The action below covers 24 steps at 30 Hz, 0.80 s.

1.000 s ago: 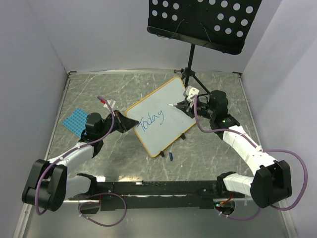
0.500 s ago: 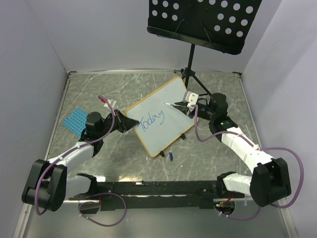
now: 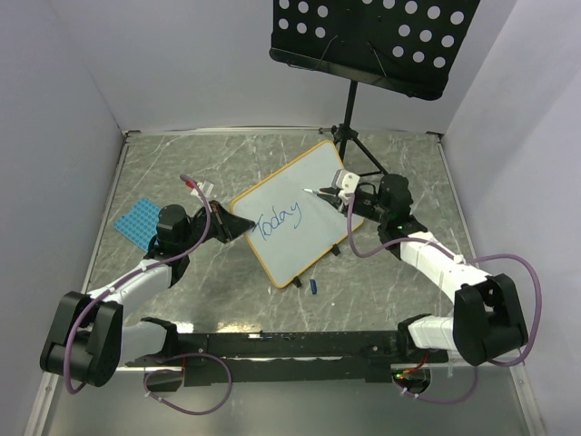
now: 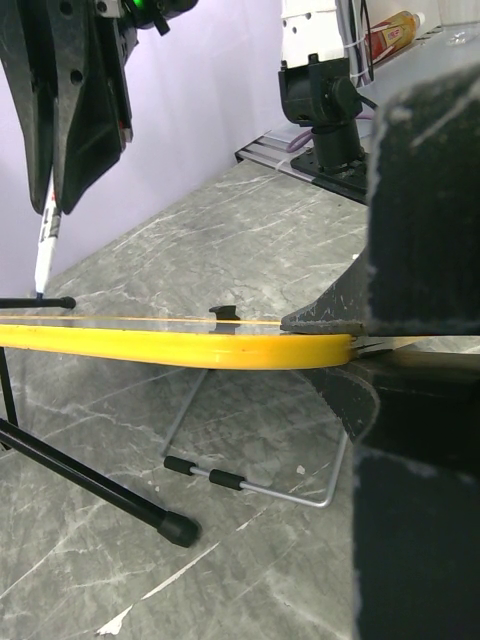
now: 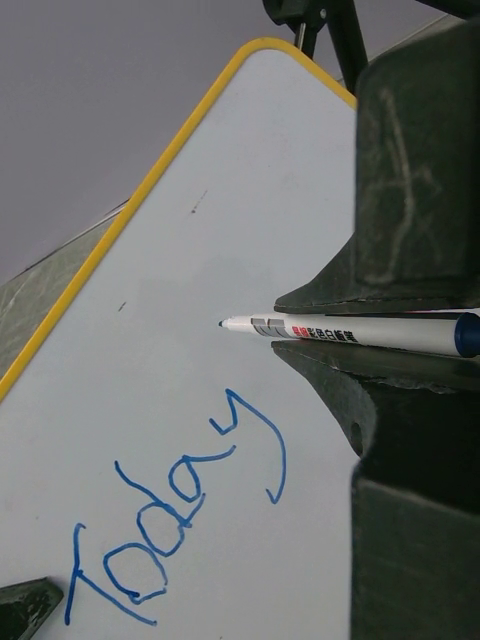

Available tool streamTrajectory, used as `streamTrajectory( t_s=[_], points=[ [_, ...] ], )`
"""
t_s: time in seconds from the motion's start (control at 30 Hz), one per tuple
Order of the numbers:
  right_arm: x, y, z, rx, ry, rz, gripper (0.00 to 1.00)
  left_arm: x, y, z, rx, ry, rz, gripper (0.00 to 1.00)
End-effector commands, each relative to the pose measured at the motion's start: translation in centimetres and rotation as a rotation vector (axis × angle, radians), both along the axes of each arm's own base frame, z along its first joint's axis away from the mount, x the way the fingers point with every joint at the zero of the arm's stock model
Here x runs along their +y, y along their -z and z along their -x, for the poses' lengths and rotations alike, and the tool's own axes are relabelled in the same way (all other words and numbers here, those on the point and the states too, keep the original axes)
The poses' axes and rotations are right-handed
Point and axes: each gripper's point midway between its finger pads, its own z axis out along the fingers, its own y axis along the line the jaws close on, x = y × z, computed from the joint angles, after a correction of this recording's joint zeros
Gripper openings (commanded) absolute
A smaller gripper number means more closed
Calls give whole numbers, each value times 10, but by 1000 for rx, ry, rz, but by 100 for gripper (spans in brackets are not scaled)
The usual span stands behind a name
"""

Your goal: Write a sentence on the whiteboard

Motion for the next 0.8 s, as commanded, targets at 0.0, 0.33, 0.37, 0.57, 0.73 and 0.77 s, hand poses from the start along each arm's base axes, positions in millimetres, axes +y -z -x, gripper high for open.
streamTrajectory(
  t_s=[0.0, 0.33, 0.37, 0.57, 0.73, 0.77],
  points=[
    [-2, -9, -9, -74, 17, -16, 0, -10, 16, 22, 10, 131, -47, 1],
    [-2, 6, -7, -43, 2, 20, 0, -10, 18, 22, 14, 128, -44, 1],
    [-2, 7, -6, -41, 2, 23, 0, -11, 17, 22, 10, 130, -42, 1],
    [-5, 13, 2, -34, -5, 47, 0, -10, 17, 22, 10, 127, -42, 1],
    [-8, 19, 14, -25, -20, 68, 0, -10, 17, 22, 8, 127, -43, 1],
    [-9, 21, 16, -19, -21, 72, 0, -10, 17, 21, 8, 125, -43, 1]
  ],
)
